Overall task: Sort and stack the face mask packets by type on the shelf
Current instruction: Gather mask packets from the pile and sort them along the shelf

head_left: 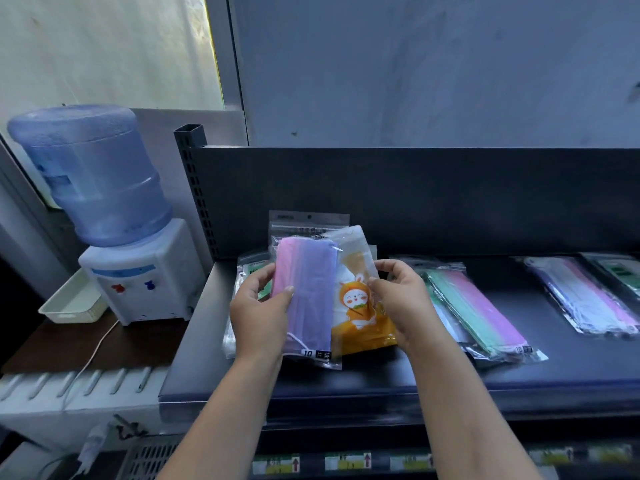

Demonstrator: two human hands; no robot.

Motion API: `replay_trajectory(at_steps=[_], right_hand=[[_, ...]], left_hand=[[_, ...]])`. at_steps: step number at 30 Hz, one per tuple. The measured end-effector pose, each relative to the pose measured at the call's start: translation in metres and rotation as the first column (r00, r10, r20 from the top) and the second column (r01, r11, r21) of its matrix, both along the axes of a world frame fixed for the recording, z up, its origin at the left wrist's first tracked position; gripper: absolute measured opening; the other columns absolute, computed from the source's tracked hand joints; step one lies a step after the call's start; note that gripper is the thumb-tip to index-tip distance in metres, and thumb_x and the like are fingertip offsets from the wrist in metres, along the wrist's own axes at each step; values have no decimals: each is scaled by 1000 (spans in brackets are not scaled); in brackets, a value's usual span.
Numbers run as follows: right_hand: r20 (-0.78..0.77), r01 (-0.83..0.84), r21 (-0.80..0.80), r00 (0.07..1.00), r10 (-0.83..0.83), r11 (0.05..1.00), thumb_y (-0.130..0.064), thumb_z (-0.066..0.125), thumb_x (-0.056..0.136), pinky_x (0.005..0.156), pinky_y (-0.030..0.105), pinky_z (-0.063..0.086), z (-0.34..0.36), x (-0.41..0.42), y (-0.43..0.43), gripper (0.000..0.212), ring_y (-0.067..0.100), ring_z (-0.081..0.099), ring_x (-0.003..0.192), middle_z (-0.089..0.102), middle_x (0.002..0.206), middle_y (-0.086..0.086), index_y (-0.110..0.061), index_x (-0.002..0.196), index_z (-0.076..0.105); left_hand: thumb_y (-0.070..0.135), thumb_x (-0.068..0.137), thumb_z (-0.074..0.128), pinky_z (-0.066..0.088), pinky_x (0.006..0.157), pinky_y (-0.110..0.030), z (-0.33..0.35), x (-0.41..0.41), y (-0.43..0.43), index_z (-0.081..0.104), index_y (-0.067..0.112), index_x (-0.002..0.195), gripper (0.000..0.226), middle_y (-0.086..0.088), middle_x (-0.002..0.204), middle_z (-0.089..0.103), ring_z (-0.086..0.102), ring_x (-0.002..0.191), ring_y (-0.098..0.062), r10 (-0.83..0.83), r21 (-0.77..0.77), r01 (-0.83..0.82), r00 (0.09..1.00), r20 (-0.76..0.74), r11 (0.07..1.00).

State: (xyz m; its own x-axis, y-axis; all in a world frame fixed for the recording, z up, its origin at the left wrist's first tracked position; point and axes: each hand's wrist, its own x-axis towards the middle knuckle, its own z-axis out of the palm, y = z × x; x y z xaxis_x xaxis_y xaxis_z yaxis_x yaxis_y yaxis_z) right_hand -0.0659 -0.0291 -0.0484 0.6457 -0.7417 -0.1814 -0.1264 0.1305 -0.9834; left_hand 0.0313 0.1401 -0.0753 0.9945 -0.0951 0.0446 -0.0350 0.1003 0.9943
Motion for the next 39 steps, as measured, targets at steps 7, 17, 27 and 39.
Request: replay_trajectory(at_steps=[7, 17, 27, 39], right_hand=[[55, 129, 93, 989, -134, 987, -2, 62, 101, 78, 50, 66, 9, -16, -15, 18, 30, 78, 90, 78, 104, 11, -17, 105, 69], [55, 259, 155, 961, -270, 953, -3, 61, 102, 58, 39, 65, 14, -49, -44, 19, 25, 79, 79, 78, 100, 12, -13, 116, 69], [45, 268, 89, 961, -272, 959, -3, 61, 102, 55, 35, 62, 25, -94, -88, 18, 18, 80, 65, 81, 74, 1, -13, 98, 75], [38, 236, 113, 970, -242, 965, 3, 52, 103, 42, 25, 55, 43, -192, -192, 30, 13, 74, 50, 76, 61, -1, -15, 90, 73]], left_hand=[[-6, 88, 68, 61, 90, -37, 12, -1, -9, 74, 34, 97, 41, 4, 110, 77, 73, 104, -16, 28, -83, -32, 999, -44, 996], [-15, 90, 57, 59, 91, -35, 31, -15, -34, 75, 14, 110, 39, 0, 105, 77, 72, 97, -16, -81, -129, 58, 979, -187, 990], [-13, 90, 56, 62, 92, -53, 47, -46, -92, 76, 19, 102, 40, -5, 107, 78, 73, 105, -30, -176, -114, 149, 942, -285, 982], [-13, 91, 54, 64, 75, -45, 56, -140, -203, 72, 18, 104, 38, -8, 108, 76, 74, 99, -31, -163, -108, 134, 927, -338, 985]])
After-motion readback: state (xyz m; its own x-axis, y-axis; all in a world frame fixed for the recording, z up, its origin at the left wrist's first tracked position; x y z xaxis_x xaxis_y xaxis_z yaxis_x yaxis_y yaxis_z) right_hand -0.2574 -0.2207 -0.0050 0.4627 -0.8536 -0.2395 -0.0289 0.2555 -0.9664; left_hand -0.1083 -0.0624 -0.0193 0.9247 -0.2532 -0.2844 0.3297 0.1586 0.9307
